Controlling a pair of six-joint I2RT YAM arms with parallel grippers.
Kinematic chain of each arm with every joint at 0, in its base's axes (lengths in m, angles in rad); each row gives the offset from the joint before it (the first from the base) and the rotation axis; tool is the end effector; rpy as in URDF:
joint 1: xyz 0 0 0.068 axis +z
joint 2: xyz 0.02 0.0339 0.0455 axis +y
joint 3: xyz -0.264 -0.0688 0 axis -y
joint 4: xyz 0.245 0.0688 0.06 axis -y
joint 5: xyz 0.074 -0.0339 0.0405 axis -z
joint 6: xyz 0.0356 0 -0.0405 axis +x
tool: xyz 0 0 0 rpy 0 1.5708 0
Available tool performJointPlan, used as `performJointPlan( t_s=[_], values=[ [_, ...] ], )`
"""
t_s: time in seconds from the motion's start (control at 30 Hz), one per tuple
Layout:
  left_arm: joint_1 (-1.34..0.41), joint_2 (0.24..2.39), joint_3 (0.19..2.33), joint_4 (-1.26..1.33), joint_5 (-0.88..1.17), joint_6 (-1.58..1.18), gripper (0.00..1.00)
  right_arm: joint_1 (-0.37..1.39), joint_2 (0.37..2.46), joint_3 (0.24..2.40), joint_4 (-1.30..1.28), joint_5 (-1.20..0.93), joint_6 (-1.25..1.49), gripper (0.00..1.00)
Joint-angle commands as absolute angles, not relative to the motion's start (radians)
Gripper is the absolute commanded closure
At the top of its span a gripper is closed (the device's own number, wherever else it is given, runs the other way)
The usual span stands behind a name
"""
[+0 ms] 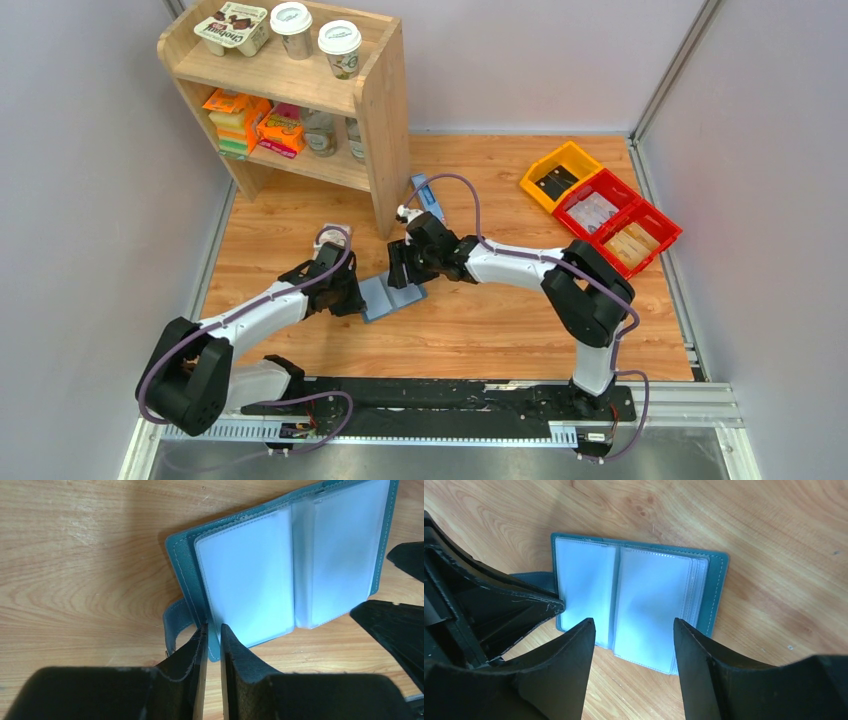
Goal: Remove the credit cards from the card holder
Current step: Remove the credit card from the card holder.
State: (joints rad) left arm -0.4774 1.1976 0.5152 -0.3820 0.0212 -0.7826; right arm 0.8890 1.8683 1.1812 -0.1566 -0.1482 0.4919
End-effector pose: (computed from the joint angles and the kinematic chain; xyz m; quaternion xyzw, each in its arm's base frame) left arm 0.1816 -0.0948 0.1555 -0.1445 0.9572 -0.1559 0.1964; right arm 0.2464 0.3119 0.1753 -0.2097 0.9086 0.2792 0.2293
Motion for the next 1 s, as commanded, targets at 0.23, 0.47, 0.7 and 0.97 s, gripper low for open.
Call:
performJointPlan(
  t_s=[0.23,0.47,0.7,0.97],
  values=[
    [-0.477,1.219,0.528,-0.377,0.051,-0.772,0.78,0.900,1.862,1.198,-0.146,-0.121,0.468,0.38],
    [-0.476,1.220,0.526,-0.371,0.058,-0.770,0.78,0.908,1.901,1.201,-0.149,-0.149,0.466,0.39],
    [-0.477,1.233,0.525,-0.356,0.081,-0.769,0.79,0.917,1.907,1.213,-0.144,-0.210,0.477,0.41],
    [-0.476,1.235,0.520,-0.339,0.101,-0.770,0.80,0.923,1.928,1.246,-0.081,-0.354,0.531,0.43]
  ],
)
